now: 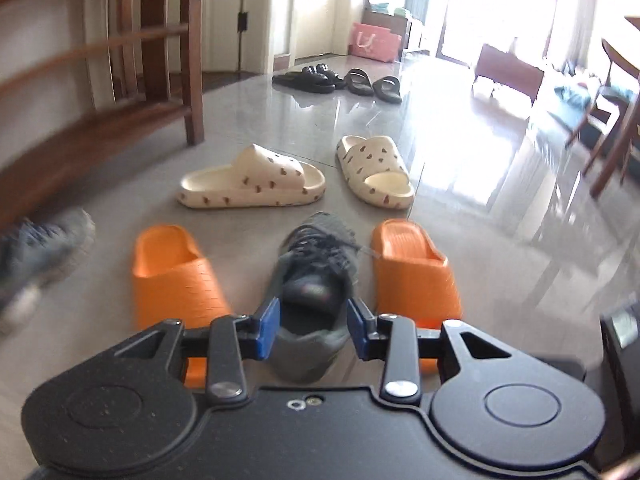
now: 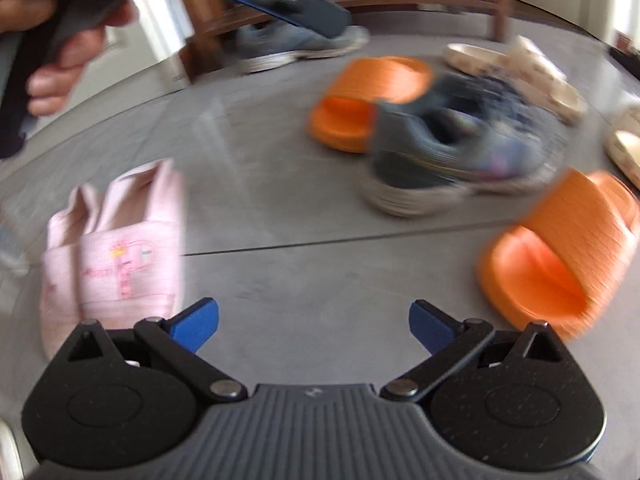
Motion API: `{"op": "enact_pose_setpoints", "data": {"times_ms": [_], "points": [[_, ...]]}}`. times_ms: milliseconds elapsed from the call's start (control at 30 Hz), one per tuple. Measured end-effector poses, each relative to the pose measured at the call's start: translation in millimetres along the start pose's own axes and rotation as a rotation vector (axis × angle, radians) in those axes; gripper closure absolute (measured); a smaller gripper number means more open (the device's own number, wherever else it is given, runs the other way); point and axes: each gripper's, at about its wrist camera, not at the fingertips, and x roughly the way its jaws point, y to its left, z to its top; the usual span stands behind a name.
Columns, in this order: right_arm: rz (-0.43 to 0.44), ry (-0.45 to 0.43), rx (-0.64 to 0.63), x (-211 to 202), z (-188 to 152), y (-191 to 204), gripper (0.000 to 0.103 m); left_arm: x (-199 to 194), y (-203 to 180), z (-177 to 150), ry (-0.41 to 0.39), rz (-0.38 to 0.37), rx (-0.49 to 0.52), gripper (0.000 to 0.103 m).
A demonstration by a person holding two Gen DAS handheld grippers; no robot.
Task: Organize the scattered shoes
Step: 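Lift the grey sneaker with the left gripper and carry it toward the slippers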
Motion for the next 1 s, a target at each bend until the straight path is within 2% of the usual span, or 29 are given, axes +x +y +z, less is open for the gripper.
{"op": "enact_pose_setpoints", "data": {"times_ms": [67, 100, 200, 267, 367, 433, 467, 533, 567, 600, 667, 800, 867, 1000], "points": [[-0.021, -0.009, 0.036, -5, -3, -22, 0.0, 17, 3, 0, 0.008, -0.009, -0.073, 0.069], [-0.026, -0.011, 0.048, -10, -7, -31, 0.0, 36, 10, -4, 0.029, -0.014, -0.193, 0.069], [-0.025, -0.013, 0.084, -10, -6, -49, 0.0, 61, 26, -14, 0.05, -0.002, -0.371, 0.069], [-0.028, -0.018, 0.096, -10, -6, -61, 0.0, 73, 37, -22, 0.036, 0.011, -0.492, 0.069], [-0.015, -0.02, 0.107, -9, -3, -72, 0.0, 80, 40, -20, -0.006, 0.045, -0.548, 0.067], [-0.009, -0.022, 0.111, -9, -2, -76, 0.0, 85, 42, -17, 0.0, 0.077, -0.568, 0.067], [-0.006, -0.025, 0.116, -9, -1, -78, 0.0, 88, 43, -14, 0.014, 0.103, -0.592, 0.067], [0.004, -0.029, 0.123, -9, 2, -81, 0.0, 88, 50, -10, 0.088, 0.077, -0.722, 0.063], [0.006, -0.036, 0.127, -11, 3, -83, 0.0, 89, 49, -5, 0.131, 0.082, -0.741, 0.063], [0.01, -0.046, 0.129, -13, 5, -85, 0.0, 92, 45, -2, 0.157, 0.095, -0.706, 0.063], [0.014, -0.058, 0.132, -15, 6, -88, 0.0, 95, 42, -1, 0.164, 0.072, -0.66, 0.063], [0.021, -0.056, 0.141, -11, 8, -90, 0.0, 92, 34, 1, 0.132, 0.044, -0.618, 0.066], [0.023, -0.05, 0.145, -7, 9, -91, 0.0, 94, 26, 4, 0.098, 0.074, -0.538, 0.066], [0.024, -0.048, 0.153, -8, 9, -88, 0.0, 110, 26, 6, 0.07, 0.022, -0.52, 0.078]]}}
